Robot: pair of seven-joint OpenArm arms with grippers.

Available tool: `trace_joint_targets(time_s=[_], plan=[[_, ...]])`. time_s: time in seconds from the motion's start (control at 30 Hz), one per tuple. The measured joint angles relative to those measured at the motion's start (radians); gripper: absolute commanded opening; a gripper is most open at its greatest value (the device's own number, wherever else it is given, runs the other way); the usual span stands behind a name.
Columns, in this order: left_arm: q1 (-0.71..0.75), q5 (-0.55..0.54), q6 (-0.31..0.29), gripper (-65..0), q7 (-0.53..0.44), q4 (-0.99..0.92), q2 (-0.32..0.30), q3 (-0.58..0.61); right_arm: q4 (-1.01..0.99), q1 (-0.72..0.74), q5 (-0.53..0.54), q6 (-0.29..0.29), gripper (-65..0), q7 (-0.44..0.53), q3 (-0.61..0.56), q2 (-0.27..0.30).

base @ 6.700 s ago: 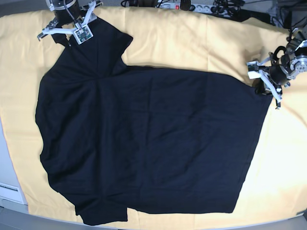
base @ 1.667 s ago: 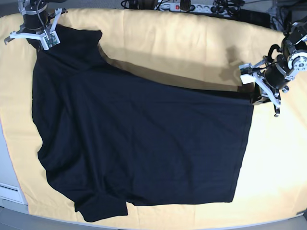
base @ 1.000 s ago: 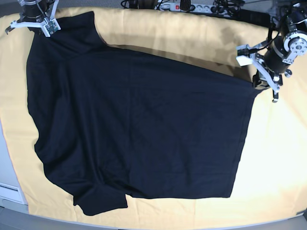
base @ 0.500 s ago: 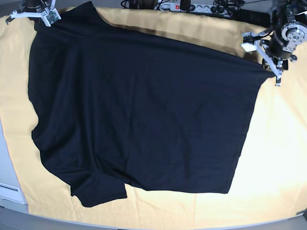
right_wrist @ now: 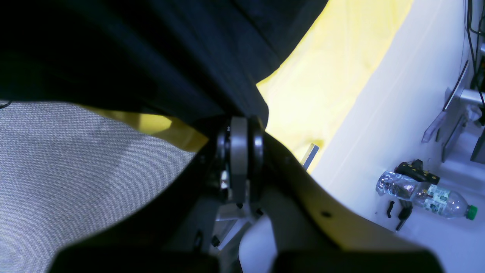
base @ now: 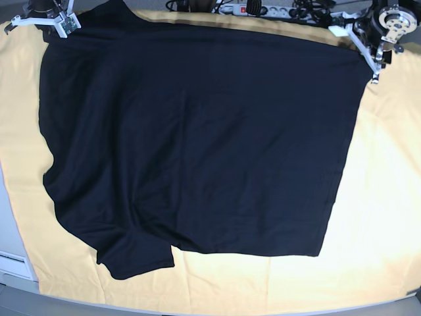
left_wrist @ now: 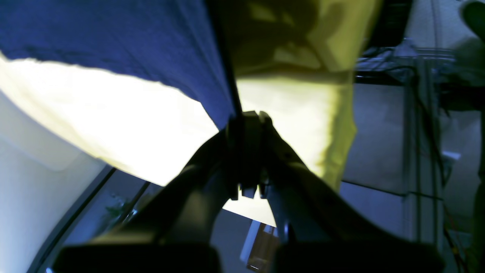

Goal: Fold the T-shirt properly
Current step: 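Lift and drag the shirt with both grippers toward the robot, then lower the held shirt edge back onto the cloth with both grippers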

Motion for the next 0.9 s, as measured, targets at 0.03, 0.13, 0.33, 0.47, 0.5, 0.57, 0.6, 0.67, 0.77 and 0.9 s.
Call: trace_joint_targets(time_s=[0.03, 0.13, 0.33, 0.47, 0.5, 0.57, 0.6, 0.67, 0.77, 0.9], plan=[[0.010, 0.002, -0.002, -65.0, 0.001, 0.000, 0.000, 0.000, 0.000, 0.000, 0.000, 0.000, -65.0, 0.000, 0.000, 0.000], [0.020, 0.001, 0.000, -65.0, 0.004, 0.000, 0.000, 0.000, 0.000, 0.000, 0.010, 0.000, -65.0, -0.001, 0.000, 0.000], [0.077, 0.002, 0.000, -65.0, 0.027, 0.000, 0.000, 0.000, 0.000, -0.012, 0.055, 0.018, -65.0, -0.045, 0.000, 0.000], [0.136, 0.009, 0.000, -65.0, 0.029, 0.000, -0.002, -0.003, 0.000, -0.054, 0.055, 0.016, -65.0, -0.045, 0.000, 0.000], [0.143, 0.013, 0.000, -65.0, 0.030, 0.000, -0.002, -0.003, 0.000, -0.063, 0.055, 0.016, -65.0, -0.045, 0.000, 0.000], [0.143, 0.029, 0.000, -65.0, 0.034, 0.000, -0.002, -0.003, 0.000, -0.072, 0.054, -0.001, -65.0, -0.045, 0.000, 0.000], [0.143, 0.045, 0.005, -65.0, 0.034, 0.000, -0.002, -0.003, 0.000, -0.072, 0.050, -0.013, -65.0, -0.044, 0.000, 0.000], [0.143, 0.094, 0.051, -65.0, 0.034, 0.000, -0.002, -0.003, 0.000, -0.071, -0.015, -0.049, -65.0, -0.016, -0.001, 0.000], [0.142, 0.225, 0.151, -65.0, 0.035, 0.000, -0.002, -0.003, 0.000, -0.071, -0.082, -0.102, -65.0, 0.012, -0.001, 0.000], [0.140, 0.431, 0.286, -65.0, 0.034, -0.002, -0.003, -0.014, 0.000, -0.010, -0.096, -0.118, -65.0, 0.063, -0.001, 0.006]])
